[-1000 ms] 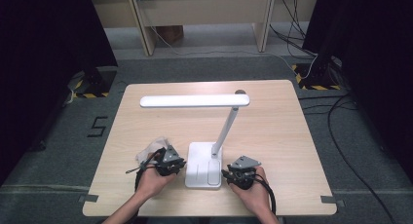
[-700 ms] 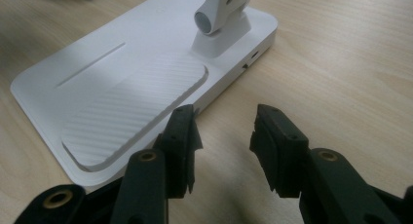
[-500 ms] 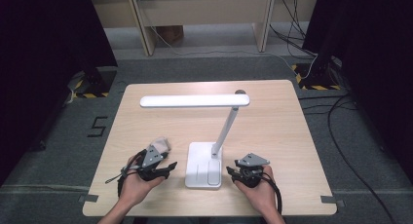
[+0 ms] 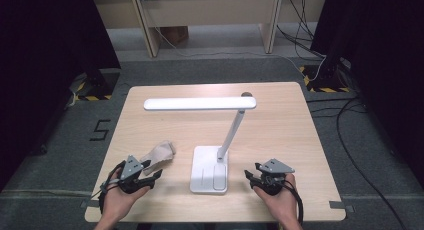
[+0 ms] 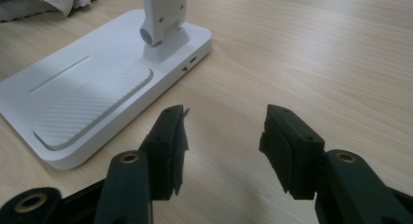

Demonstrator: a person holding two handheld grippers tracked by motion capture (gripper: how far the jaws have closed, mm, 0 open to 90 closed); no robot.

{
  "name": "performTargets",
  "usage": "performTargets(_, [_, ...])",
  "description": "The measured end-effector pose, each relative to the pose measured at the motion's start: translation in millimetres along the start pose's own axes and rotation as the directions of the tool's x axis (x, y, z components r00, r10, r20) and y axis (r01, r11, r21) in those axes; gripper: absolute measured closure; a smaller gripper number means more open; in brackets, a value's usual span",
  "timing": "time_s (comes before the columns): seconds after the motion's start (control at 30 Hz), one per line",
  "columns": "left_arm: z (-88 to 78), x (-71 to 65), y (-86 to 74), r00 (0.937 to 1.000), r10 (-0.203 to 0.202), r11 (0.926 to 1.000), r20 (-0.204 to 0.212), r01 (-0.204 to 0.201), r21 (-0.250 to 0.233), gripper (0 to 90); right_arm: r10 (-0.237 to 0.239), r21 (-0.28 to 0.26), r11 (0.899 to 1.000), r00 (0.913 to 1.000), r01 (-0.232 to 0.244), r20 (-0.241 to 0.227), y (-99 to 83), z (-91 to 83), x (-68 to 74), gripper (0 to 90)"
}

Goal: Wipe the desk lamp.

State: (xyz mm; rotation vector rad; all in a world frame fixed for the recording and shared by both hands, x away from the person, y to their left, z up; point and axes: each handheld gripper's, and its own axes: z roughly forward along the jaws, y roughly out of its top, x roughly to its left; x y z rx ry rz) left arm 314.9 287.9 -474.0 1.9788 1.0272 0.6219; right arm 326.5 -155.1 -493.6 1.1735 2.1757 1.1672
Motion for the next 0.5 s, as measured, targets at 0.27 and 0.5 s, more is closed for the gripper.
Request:
performTargets(0.27, [-4.5, 18.6, -33.3, 0.992, -0.11, 0.9938, -0.06, 0.111, 0.004, 39.8, 0.059, -0.058, 0.997, 0.9973, -0.057, 0.044, -12.0, -13.7, -12.8, 47.5])
performTargets(0.5, [-0.9, 15.4, -38.5, 0.9935, -0.106, 0.9936, -0.042, 0.104, -0.043, 39.9, 0.064, -0.089, 0.994, 0.9959, -0.058, 0.064, -16.0, -12.0, -13.1, 45.4])
